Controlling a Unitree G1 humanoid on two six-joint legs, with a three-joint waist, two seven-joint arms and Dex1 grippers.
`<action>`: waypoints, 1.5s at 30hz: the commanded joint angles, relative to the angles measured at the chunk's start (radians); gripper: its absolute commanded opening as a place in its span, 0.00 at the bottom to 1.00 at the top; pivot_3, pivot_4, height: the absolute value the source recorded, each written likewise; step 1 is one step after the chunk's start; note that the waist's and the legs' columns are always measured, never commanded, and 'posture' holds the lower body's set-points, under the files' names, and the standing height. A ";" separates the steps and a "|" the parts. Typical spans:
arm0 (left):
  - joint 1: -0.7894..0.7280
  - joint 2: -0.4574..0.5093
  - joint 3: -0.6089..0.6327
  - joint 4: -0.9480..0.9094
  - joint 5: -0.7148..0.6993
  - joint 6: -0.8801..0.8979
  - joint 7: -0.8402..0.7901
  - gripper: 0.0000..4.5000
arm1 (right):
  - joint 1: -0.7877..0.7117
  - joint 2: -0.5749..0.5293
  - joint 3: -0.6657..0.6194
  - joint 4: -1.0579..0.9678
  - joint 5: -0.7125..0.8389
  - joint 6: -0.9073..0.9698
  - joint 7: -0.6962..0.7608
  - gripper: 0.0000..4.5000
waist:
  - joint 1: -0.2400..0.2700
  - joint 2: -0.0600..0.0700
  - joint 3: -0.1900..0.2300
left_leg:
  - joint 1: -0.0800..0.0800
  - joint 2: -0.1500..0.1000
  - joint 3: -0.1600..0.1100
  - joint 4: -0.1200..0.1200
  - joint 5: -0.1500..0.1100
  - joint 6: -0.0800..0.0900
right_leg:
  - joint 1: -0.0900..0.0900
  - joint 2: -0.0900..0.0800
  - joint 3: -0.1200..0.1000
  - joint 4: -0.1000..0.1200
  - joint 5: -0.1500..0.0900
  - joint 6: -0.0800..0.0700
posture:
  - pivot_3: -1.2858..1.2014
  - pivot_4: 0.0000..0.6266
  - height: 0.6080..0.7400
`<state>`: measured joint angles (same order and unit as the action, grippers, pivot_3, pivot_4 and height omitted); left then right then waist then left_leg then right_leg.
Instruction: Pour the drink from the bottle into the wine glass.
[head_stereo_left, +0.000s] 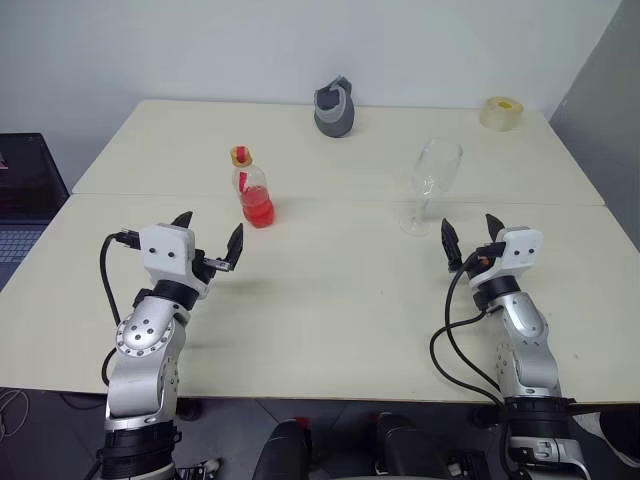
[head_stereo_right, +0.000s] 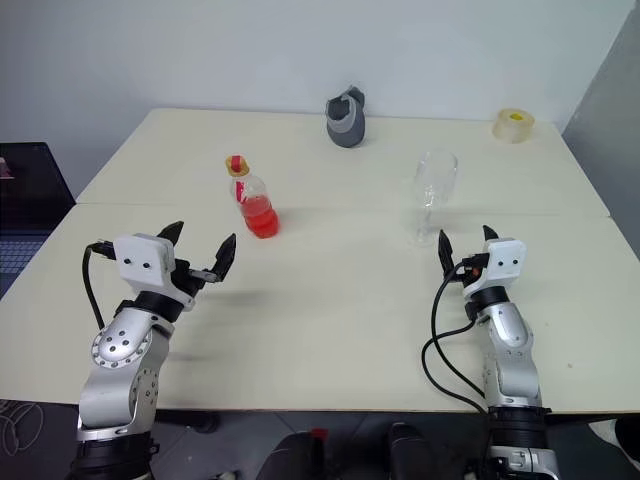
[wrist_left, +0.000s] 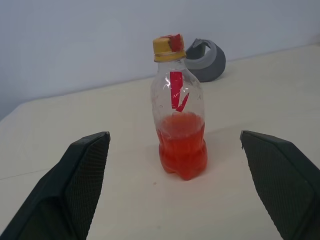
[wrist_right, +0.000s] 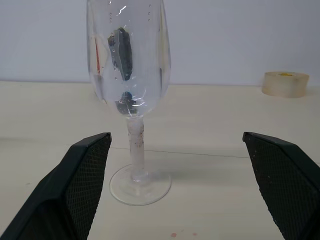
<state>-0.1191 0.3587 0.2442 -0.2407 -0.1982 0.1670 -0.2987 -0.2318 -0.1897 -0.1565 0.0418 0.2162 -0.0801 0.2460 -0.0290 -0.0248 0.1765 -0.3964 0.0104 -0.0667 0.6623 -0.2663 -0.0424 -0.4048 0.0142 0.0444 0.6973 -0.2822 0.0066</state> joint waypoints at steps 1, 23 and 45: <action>-0.014 0.013 0.013 -0.043 -0.011 -0.024 -0.005 0.99 | -0.021 -0.007 -0.003 -0.029 -0.002 -0.024 0.003 1.00 | 0.000 0.000 0.000 | 0.000 0.000 0.000 0.000 0.000 0.000 | 0.000 0.000 0.000 0.000 0.000 0.000 | 0.52 0.24 1.00; -0.019 0.020 0.006 -0.052 -0.009 -0.002 -0.007 0.99 | -0.021 -0.013 0.008 -0.021 -0.016 -0.032 0.023 1.00 | 0.000 0.000 0.000 | 0.000 0.000 0.000 0.000 0.000 0.000 | 0.000 0.000 0.000 0.000 0.000 0.000 | 0.52 0.24 1.00; -0.116 -0.014 0.006 0.143 -0.058 -0.056 -0.027 0.99 | 0.020 -0.136 0.201 -0.229 0.092 0.158 0.348 1.00 | 0.000 0.000 0.000 | 0.000 0.000 -0.001 0.000 0.000 0.000 | 0.000 0.000 -0.001 0.000 0.000 0.000 | 0.52 0.24 1.00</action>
<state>-0.2096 0.3446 0.2585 -0.1007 -0.2636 0.1306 -0.3261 -0.2054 -0.3133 0.0372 -0.1358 0.2898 0.0578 0.5669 -0.0286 -0.0249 0.1765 -0.3968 0.0101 -0.0683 0.6629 -0.2663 -0.0424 -0.4044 0.0143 0.0430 0.6971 -0.2823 0.0067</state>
